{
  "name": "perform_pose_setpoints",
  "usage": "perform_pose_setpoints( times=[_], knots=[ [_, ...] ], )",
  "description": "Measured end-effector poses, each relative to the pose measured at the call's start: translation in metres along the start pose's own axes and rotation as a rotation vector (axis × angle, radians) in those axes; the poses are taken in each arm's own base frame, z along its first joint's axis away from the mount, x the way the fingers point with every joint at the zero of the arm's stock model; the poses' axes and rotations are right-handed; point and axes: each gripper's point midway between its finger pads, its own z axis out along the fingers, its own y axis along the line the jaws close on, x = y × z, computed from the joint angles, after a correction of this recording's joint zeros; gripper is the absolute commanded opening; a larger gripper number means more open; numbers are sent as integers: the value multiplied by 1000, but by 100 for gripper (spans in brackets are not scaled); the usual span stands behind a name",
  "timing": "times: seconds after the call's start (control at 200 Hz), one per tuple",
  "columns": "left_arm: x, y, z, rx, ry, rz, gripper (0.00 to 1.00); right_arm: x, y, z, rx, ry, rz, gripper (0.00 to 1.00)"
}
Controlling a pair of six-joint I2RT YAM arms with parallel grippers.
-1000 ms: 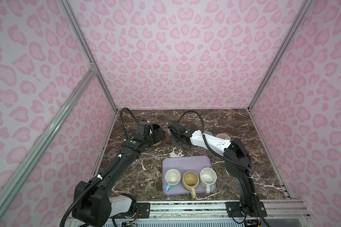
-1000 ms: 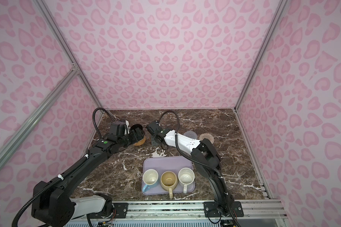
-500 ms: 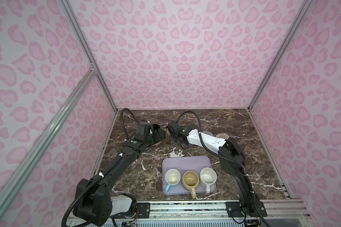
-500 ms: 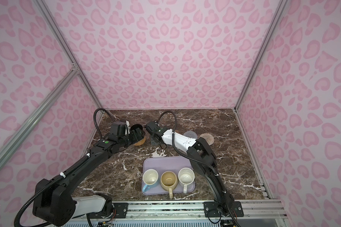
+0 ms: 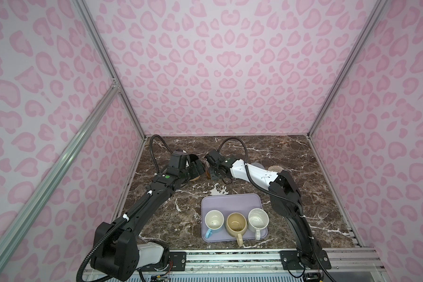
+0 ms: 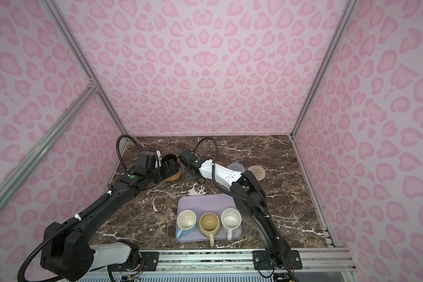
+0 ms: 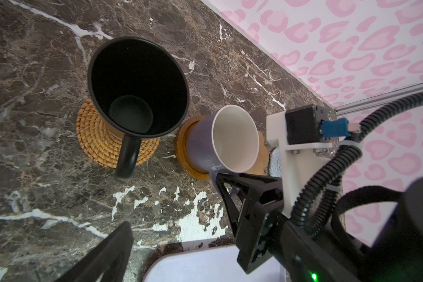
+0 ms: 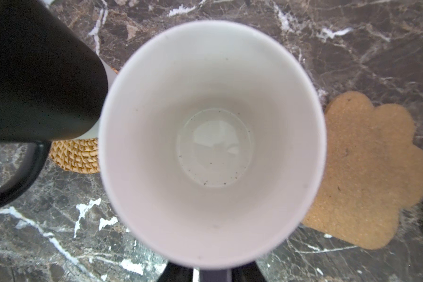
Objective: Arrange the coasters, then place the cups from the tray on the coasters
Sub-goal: 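Lower the lavender mug onto the brown wooden coaster beside the black mug, then open the right gripper and raise it off the lavender mug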
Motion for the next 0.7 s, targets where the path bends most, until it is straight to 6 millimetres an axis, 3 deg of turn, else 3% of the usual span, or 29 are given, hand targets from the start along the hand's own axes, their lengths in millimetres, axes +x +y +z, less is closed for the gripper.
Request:
perform_pose_setpoints(
  times=[0.53, 0.7],
  knots=[
    [4, 3, -5, 1, -2, -6, 96, 10, 10, -10, -67, 14, 14, 37],
    [2, 2, -11, 1, -14, -5, 96, 7, 3, -30, -69, -26, 23, 52]
  ],
)
